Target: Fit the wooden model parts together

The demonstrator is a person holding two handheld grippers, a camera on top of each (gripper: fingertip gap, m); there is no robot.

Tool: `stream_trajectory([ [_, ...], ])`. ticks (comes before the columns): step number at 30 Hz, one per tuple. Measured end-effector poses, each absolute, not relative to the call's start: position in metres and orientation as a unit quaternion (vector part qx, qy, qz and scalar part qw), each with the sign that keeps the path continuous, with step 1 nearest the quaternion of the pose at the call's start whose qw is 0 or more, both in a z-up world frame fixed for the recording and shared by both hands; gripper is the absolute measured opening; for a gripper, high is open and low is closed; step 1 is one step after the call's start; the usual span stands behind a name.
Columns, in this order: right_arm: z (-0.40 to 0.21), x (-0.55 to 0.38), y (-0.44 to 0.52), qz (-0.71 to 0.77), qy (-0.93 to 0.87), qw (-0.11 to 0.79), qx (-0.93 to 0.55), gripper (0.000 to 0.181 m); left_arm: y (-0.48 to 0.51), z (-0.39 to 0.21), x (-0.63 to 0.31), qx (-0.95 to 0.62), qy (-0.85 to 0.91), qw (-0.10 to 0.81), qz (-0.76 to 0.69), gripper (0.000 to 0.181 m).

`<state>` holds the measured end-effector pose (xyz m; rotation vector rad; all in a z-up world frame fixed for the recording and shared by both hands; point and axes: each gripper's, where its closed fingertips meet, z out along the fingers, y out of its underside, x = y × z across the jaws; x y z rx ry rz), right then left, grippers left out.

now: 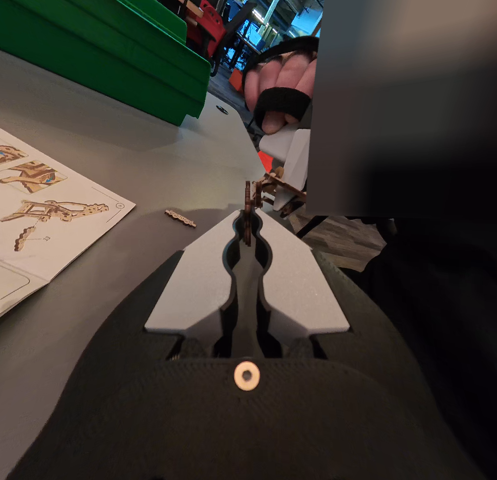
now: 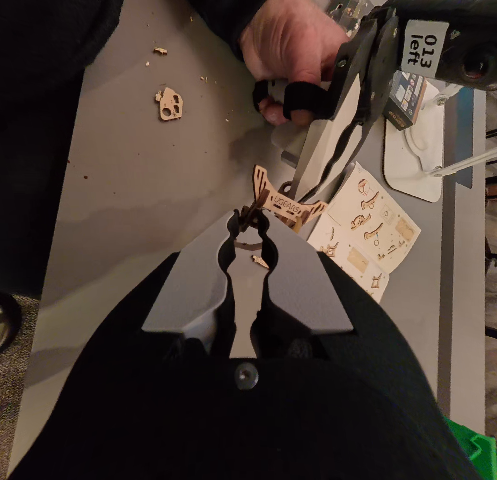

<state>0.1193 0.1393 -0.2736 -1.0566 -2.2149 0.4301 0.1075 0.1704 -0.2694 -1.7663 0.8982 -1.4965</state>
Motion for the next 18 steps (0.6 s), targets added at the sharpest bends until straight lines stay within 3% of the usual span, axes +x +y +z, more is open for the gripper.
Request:
stream_trajectory([
  [18,-0.267,0.127,0.125,0.259,-0.812,0.283,-0.439,0.010,0.161,-0.268,0.116,-0.657,0.394,0.351,-0.540,0.001],
])
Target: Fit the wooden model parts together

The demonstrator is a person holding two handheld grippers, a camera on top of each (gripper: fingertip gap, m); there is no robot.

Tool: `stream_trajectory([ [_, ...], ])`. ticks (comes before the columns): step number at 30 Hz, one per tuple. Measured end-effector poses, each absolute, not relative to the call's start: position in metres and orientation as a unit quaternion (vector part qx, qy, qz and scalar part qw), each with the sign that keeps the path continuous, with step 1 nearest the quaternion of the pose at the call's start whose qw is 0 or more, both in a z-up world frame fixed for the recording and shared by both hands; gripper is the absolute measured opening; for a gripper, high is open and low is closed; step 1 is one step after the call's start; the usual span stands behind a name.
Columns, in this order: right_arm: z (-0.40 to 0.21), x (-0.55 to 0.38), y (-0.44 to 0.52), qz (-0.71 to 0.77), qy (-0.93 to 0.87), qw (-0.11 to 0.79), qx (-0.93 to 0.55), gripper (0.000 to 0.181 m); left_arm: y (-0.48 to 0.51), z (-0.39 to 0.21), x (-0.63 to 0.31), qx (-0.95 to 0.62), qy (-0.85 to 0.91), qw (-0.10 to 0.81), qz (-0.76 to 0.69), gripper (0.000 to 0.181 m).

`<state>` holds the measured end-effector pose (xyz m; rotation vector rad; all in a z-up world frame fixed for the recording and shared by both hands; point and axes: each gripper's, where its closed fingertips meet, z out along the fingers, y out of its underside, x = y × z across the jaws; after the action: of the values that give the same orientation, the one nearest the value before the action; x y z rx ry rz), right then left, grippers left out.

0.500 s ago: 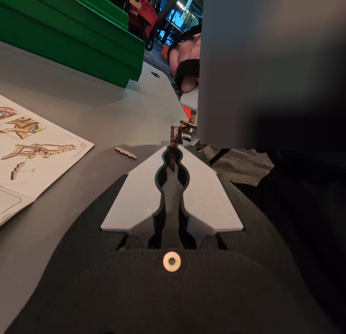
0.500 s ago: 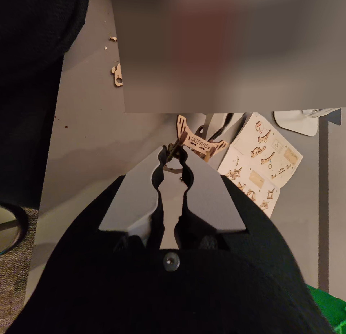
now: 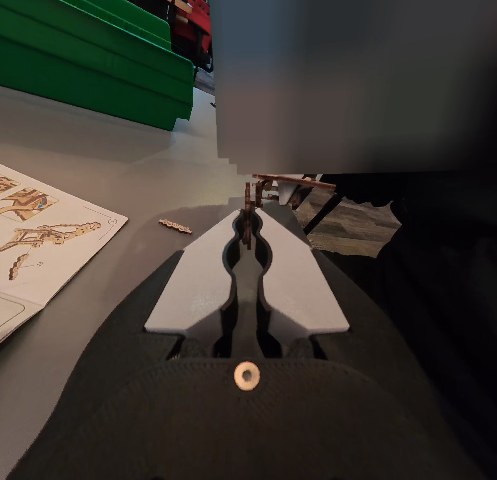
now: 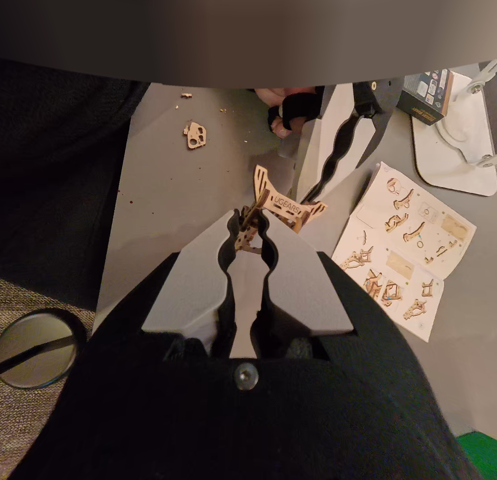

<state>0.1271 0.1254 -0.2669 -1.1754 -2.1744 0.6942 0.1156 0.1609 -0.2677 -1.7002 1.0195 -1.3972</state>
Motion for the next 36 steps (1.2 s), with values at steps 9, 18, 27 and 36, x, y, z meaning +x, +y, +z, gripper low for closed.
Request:
stream_trajectory([
  [9,-0.262,0.130,0.118,0.325,-0.787,0.283,-0.441,0.010,0.160,-0.265,0.117,-0.648,0.402,0.361,-0.537,0.000],
  [18,-0.264,0.129,0.111,0.316,-0.796,0.283,-0.432,0.010,0.159,-0.264,0.117,-0.643,0.407,0.368,-0.534,0.001],
  [27,-0.263,0.131,0.116,0.313,-0.792,0.295,-0.433,0.010,0.158,-0.265,0.118,-0.643,0.415,0.373,-0.524,0.000],
  [36,-0.250,0.136,0.135,0.511,-0.658,0.227,-0.504,0.010,0.162,-0.271,0.121,-0.660,0.404,0.346,-0.530,0.000],
])
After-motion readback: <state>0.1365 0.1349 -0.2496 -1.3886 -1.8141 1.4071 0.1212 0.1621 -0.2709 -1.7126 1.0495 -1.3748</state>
